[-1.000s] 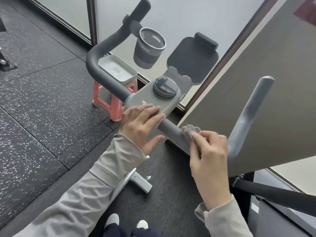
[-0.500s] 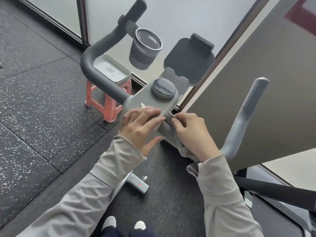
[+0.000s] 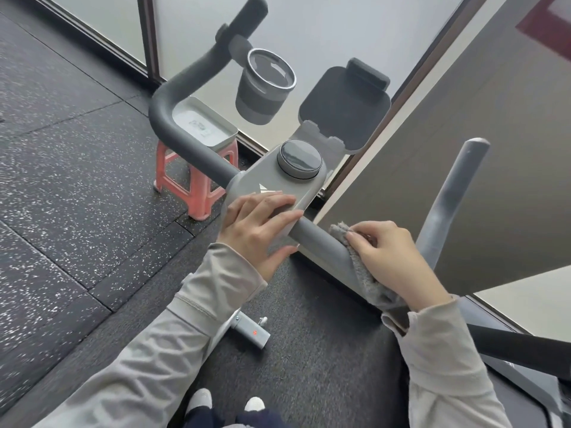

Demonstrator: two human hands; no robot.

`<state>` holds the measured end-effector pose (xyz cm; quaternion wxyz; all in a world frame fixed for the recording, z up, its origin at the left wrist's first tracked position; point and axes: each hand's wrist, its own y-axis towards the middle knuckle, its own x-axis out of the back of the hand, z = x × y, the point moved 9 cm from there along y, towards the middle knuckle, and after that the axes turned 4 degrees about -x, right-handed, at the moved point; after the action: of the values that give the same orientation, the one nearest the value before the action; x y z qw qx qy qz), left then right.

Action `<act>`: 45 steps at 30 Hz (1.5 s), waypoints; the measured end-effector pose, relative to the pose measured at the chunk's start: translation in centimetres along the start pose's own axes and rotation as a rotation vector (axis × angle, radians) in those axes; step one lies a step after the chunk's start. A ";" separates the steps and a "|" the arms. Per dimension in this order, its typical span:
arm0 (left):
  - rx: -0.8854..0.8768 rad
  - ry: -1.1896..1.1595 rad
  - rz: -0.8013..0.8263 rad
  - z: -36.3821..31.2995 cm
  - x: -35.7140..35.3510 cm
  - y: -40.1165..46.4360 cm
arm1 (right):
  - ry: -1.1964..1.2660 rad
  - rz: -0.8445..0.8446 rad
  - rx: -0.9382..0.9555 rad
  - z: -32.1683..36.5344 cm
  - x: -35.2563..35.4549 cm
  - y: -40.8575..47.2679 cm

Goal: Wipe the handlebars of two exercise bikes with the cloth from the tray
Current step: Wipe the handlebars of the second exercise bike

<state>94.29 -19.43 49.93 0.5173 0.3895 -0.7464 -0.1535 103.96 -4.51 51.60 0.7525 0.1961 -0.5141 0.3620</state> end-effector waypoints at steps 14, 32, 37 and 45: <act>-0.019 0.005 -0.009 0.1 -0.1 0.0 | -0.061 0.342 -0.114 -0.8 -2.5 1.7; -0.007 0.012 0.032 0.5 -0.3 0.3 | 0.277 -0.365 0.457 4.8 -0.3 -2.6; 0.007 -0.017 0.055 0.4 -0.4 0.1 | 0.161 -0.371 0.535 3.9 -0.8 -3.5; 0.046 -0.020 0.174 0.2 -0.1 0.1 | 0.085 -0.293 0.739 6.1 -0.7 -4.5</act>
<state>94.11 -19.30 49.83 0.5120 0.3336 -0.7859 -0.0946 103.29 -11.78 53.74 0.6954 0.5098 -0.2841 0.4192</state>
